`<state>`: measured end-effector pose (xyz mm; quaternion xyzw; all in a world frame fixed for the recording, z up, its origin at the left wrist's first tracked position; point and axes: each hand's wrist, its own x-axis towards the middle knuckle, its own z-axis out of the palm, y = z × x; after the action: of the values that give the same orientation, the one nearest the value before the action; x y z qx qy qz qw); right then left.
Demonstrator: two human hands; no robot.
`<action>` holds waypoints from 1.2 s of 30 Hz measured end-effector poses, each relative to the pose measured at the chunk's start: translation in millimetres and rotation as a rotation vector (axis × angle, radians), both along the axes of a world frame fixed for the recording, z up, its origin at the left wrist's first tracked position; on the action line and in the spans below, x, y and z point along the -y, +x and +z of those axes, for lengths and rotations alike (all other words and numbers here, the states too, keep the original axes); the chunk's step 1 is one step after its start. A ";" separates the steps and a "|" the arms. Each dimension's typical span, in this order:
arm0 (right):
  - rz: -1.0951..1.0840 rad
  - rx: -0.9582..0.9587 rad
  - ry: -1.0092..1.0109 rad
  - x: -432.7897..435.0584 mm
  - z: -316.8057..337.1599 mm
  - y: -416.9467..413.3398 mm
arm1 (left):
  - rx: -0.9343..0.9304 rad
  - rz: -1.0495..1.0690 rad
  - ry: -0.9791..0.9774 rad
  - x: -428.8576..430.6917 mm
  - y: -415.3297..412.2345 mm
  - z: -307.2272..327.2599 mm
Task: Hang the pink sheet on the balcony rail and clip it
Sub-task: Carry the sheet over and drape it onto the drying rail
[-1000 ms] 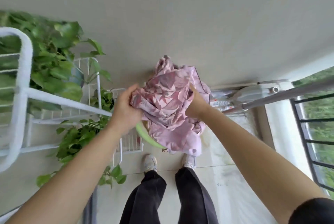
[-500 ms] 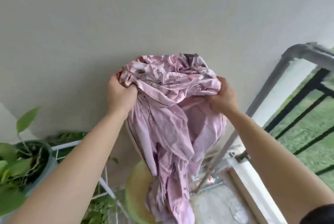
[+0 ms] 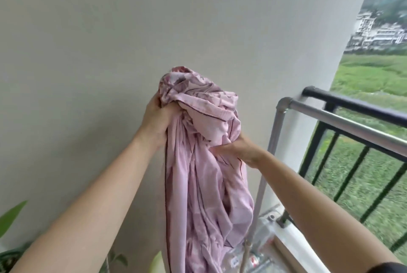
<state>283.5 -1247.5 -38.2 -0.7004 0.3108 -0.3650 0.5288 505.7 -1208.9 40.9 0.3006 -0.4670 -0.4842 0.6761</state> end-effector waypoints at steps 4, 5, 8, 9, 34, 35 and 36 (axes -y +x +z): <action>0.005 -0.193 0.056 9.8 4.6 1.4 | 0.075 -0.075 0.093 9.5 1.7 -21.3; -0.149 -0.235 0.016 15.0 8.9 1.4 | 0.122 -0.068 0.131 10.8 5.0 -27.9; -0.604 -0.182 -0.145 34.7 32.2 -11.8 | 0.224 -0.175 0.365 12.0 22.7 -44.8; -0.712 -0.164 -0.207 41.6 43.2 -19.3 | 0.259 -0.284 0.433 11.5 29.9 -48.1; -0.216 -0.419 -0.340 86.7 96.9 -78.0 | 0.473 0.364 0.079 99.3 42.8 32.9; -0.171 -0.436 -0.294 88.5 94.1 -77.0 | 0.458 0.309 0.075 97.5 44.7 34.0; -0.160 -0.493 -0.274 90.2 91.3 -75.5 | 0.447 0.244 0.079 94.1 46.3 32.0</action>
<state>207.9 -1337.7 53.1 -0.8062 0.4317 -0.2631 0.3075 552.0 -1303.0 73.0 0.4805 -0.5460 -0.3386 0.5970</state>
